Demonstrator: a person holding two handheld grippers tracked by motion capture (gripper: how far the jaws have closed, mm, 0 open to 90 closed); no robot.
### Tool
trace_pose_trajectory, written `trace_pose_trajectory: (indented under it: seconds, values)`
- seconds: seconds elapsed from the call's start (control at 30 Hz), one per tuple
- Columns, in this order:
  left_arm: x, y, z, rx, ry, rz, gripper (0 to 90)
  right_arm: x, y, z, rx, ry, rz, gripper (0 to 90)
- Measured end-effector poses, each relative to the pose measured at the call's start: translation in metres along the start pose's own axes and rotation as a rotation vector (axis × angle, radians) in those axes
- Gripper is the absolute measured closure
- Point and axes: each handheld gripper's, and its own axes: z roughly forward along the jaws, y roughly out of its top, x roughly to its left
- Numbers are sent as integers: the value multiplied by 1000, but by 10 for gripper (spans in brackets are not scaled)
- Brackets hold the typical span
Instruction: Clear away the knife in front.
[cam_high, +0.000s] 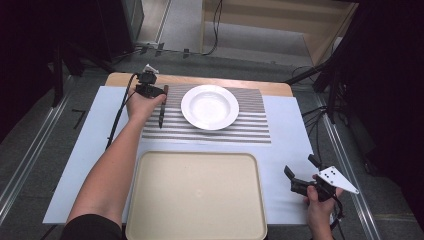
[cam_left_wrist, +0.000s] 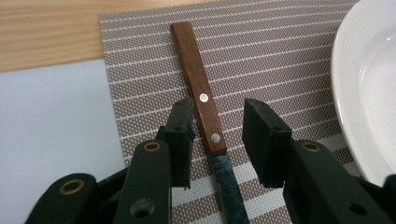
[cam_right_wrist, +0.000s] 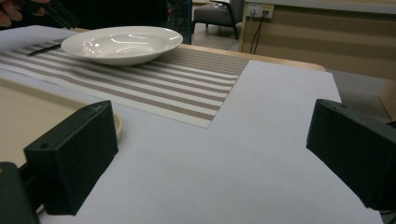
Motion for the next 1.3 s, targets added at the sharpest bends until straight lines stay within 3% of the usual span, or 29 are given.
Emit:
trace_pose_trajectory:
  seconds: [0.3,0.67,0.93,1.3]
  values:
    - [-5,-3,13,38,60,20,682,0,0,0,0,4,-1,5]
    - [-5,-5,22,40,52,6,703,-1,0,0,-1,3,-2,5]
    - [-11,-6,23,37,109,45,765,0,0,0,1,3,0,5]
    - [-10,-6,23,41,106,44,770,0,0,1,4,2,5,5]
